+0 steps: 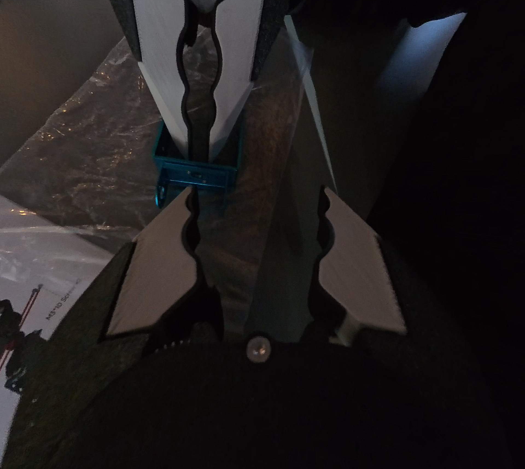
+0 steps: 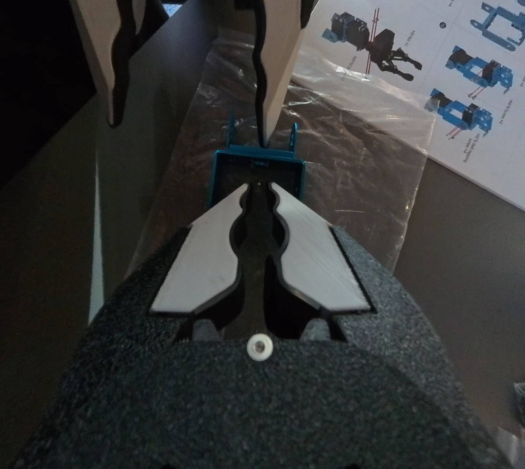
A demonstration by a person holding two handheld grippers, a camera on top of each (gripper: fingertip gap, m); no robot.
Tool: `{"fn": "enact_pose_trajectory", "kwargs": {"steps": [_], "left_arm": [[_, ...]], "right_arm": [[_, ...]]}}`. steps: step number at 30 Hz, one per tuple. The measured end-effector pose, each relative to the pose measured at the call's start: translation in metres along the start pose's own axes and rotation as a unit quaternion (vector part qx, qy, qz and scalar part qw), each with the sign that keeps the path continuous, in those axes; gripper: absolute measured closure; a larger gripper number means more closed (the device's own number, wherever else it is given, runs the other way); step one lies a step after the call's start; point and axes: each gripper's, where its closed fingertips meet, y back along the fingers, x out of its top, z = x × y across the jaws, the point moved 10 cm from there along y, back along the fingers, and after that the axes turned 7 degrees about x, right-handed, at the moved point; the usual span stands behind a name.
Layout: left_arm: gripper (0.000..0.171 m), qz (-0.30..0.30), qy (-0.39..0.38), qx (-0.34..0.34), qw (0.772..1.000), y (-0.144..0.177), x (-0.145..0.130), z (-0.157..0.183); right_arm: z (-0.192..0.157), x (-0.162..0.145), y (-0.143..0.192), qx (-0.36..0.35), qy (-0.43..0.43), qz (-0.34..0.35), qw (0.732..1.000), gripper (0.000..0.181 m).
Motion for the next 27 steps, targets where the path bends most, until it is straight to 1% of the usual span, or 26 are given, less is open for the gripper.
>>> {"fn": "enact_pose_trajectory", "kwargs": {"steps": [8, 11, 15, 16, 18, 21, 22, 24, 27], "left_arm": [[0.088, 0.001, 0.001, -0.006, 1.000, 0.000, 0.000, 0.000], [0.088, 0.003, 0.005, -0.008, 1.000, 0.000, 0.000, -0.001], [0.088, 0.009, 0.007, -0.009, 1.000, 0.002, 0.000, -0.001], [0.088, 0.012, 0.006, -0.008, 1.000, 0.002, 0.000, -0.001], [0.087, 0.012, 0.005, -0.003, 1.000, 0.002, 0.000, -0.001], [0.082, 0.012, 0.005, -0.002, 1.000, 0.001, 0.001, 0.000], [0.081, 0.011, 0.005, -0.004, 1.000, 0.000, 0.001, 0.001], [0.081, 0.005, 0.001, -0.005, 1.000, -0.002, 0.002, 0.002], [0.079, 0.007, -0.001, -0.001, 1.000, -0.004, 0.003, 0.004]], "right_arm": [[0.002, 0.001, -0.002, 0.025, -0.022, 0.000, 0.999, 0.180], [0.003, 0.001, -0.001, 0.025, -0.031, -0.005, 0.999, 0.181], [-0.001, 0.001, 0.014, 0.010, -0.031, 0.005, 0.999, 0.181], [-0.002, 0.001, 0.020, 0.003, -0.037, 0.019, 0.999, 0.181], [-0.003, 0.001, 0.028, 0.008, -0.060, 0.067, 0.996, 0.181], [-0.003, -0.002, 0.022, 0.010, -0.099, 0.085, 0.991, 0.181], [-0.003, -0.003, 0.018, 0.010, -0.105, 0.085, 0.991, 0.181], [-0.004, -0.008, 0.015, 0.004, -0.109, 0.060, 0.992, 0.181], [-0.006, -0.013, 0.023, -0.008, -0.113, 0.049, 0.992, 0.181]]}}
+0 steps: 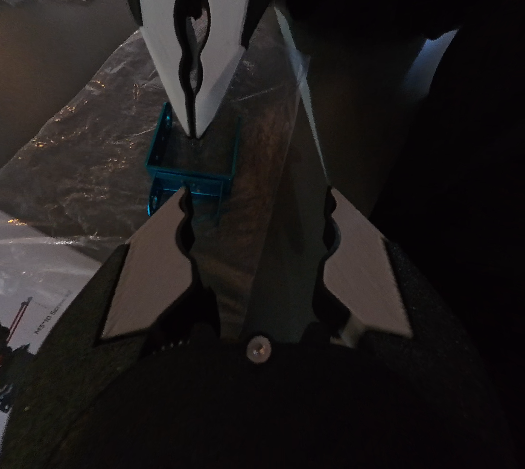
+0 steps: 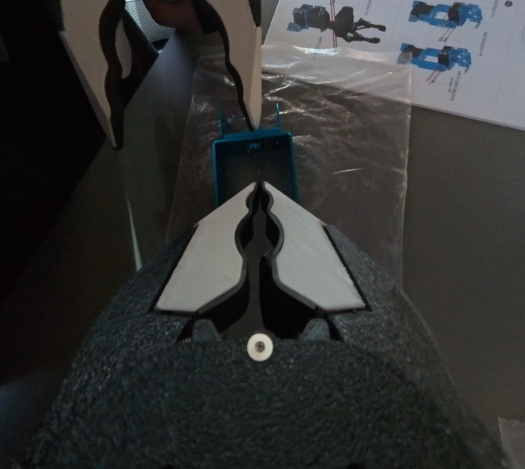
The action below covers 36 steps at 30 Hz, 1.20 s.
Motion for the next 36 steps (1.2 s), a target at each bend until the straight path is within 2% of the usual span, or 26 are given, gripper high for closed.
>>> {"fn": "enact_pose_trajectory", "kwargs": {"steps": [8, 12, 17, 19, 29, 36], "left_arm": [[0.078, 0.006, 0.014, -0.002, 1.000, -0.001, 0.002, -0.001], [0.078, 0.006, 0.014, -0.005, 1.000, -0.001, 0.002, -0.001], [0.078, 0.007, 0.018, -0.009, 1.000, -0.001, 0.002, -0.002], [0.078, 0.008, 0.018, -0.007, 1.000, 0.000, 0.002, -0.002], [0.078, 0.004, 0.017, -0.008, 1.000, -0.001, 0.002, -0.001], [0.078, 0.004, 0.016, -0.007, 1.000, -0.001, 0.002, -0.001]], "right_arm": [[-0.001, -0.003, -0.002, -0.036, 0.031, -0.059, 0.997, 0.169], [-0.002, 0.000, -0.002, -0.035, 0.034, -0.052, 0.997, 0.170], [-0.002, 0.001, -0.009, -0.053, 0.049, -0.090, 0.993, 0.174], [-0.002, 0.002, -0.011, -0.042, 0.053, -0.099, 0.993, 0.178], [0.003, 0.017, -0.016, -0.015, 0.048, -0.180, 0.982, 0.176], [0.003, 0.020, -0.018, -0.008, 0.051, -0.196, 0.979, 0.176]]}}
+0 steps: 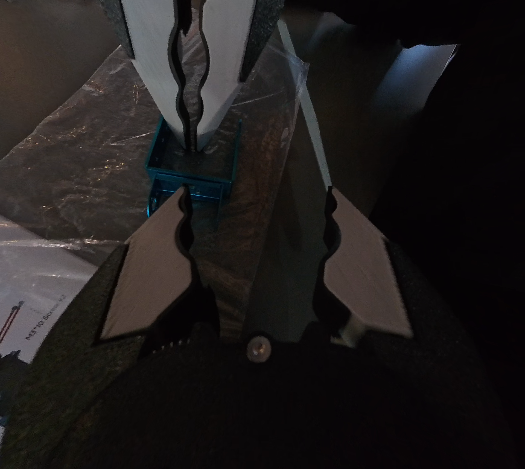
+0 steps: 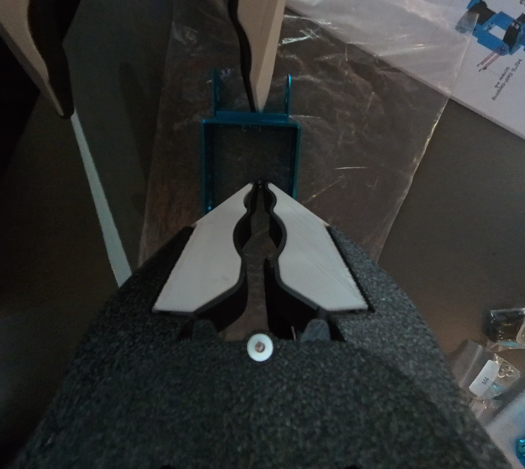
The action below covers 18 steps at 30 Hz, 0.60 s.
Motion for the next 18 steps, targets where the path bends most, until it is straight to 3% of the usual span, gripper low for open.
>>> {"fn": "enact_pose_trajectory", "kwargs": {"steps": [18], "left_arm": [[0.078, -0.003, 0.020, -0.013, 1.000, 0.000, 0.000, -0.003]], "right_arm": [[-0.003, -0.015, 0.010, -0.006, 0.013, 0.078, 0.997, 0.181]]}}
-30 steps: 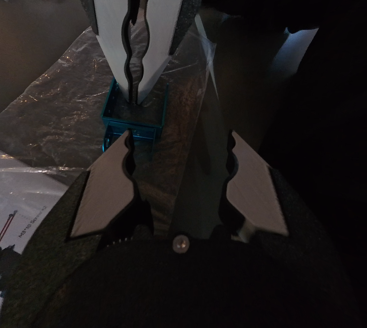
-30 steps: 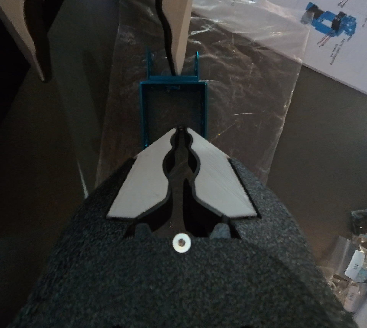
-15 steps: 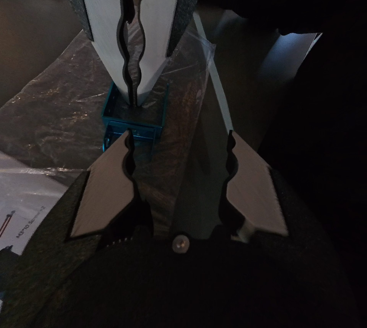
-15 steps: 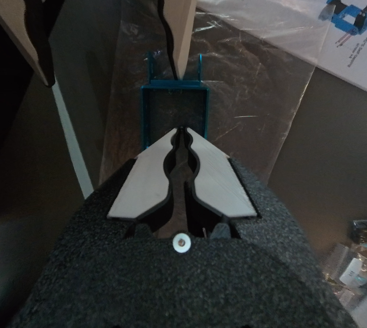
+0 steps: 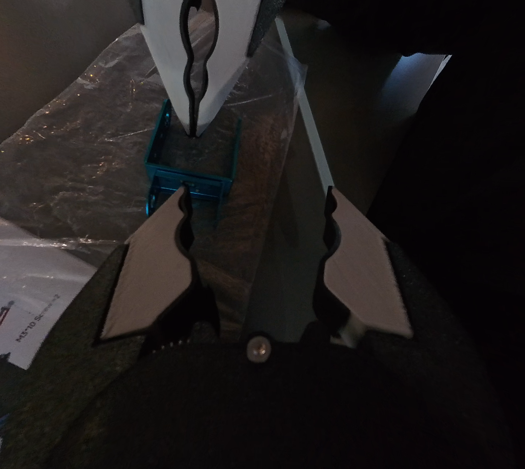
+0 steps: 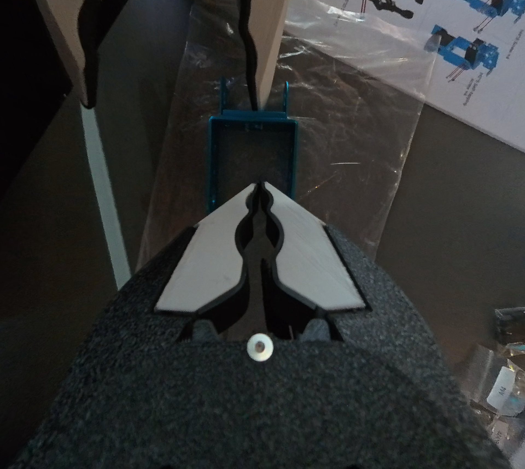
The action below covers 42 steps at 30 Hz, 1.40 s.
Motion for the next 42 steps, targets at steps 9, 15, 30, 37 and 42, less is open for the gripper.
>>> {"fn": "enact_pose_trajectory", "kwargs": {"steps": [9, 15, 30, 37, 42], "left_arm": [[0.078, -0.003, 0.004, -0.006, 1.000, 0.000, 0.000, -0.001], [0.078, -0.003, 0.005, -0.006, 1.000, 0.000, 0.000, -0.001], [0.078, -0.006, 0.003, -0.006, 1.000, -0.001, 0.000, -0.001], [0.077, -0.009, 0.002, -0.005, 1.000, -0.002, -0.001, 0.000], [0.077, -0.010, 0.002, -0.005, 1.000, -0.002, -0.001, 0.000]], "right_arm": [[-0.003, -0.011, -0.002, -0.020, 0.023, -0.013, 0.999, 0.181], [-0.007, -0.015, -0.002, -0.036, 0.049, -0.012, 0.998, 0.181], [0.001, 0.010, -0.007, 0.023, 0.018, -0.127, 0.991, 0.163], [0.011, 0.015, -0.007, 0.043, 0.000, -0.165, 0.985, 0.171], [0.012, 0.018, -0.009, 0.028, 0.019, -0.168, 0.985, 0.174]]}}
